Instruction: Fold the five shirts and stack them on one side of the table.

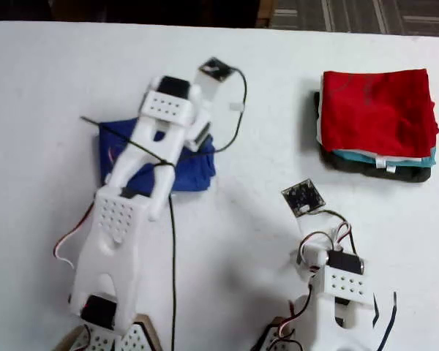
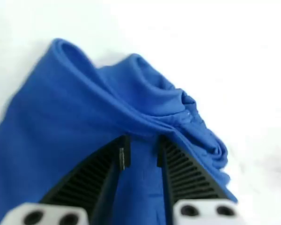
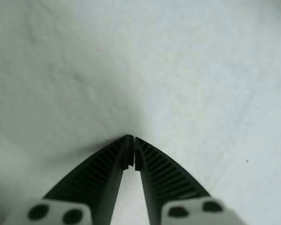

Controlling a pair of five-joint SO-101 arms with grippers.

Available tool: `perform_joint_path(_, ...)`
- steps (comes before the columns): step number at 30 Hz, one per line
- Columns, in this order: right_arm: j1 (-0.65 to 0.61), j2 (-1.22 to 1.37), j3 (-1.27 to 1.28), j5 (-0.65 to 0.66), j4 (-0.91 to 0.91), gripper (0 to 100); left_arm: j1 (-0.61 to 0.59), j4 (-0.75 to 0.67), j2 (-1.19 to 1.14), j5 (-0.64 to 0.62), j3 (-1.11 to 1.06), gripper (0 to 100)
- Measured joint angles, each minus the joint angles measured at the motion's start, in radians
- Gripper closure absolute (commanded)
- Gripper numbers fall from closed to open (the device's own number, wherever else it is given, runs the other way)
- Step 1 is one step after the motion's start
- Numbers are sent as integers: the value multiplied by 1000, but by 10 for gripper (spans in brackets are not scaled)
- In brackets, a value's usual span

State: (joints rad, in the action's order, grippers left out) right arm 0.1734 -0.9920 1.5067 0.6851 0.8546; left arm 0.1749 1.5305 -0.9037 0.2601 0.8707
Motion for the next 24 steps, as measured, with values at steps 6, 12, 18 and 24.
perform_joint_path(6, 0, 0, 0, 0, 0, 981, 6, -9, -20, 0, 68, 876)
perform_joint_path(12, 0, 0, 0, 0, 0, 981, 46, 51, -20, 0, 229, 876)
perform_joint_path(18, 0, 0, 0, 0, 0, 981, 51, 218, -20, -3, 381, 876)
perform_joint_path(24, 0, 0, 0, 0, 0, 981, 3, 239, -11, -3, 273, 876)
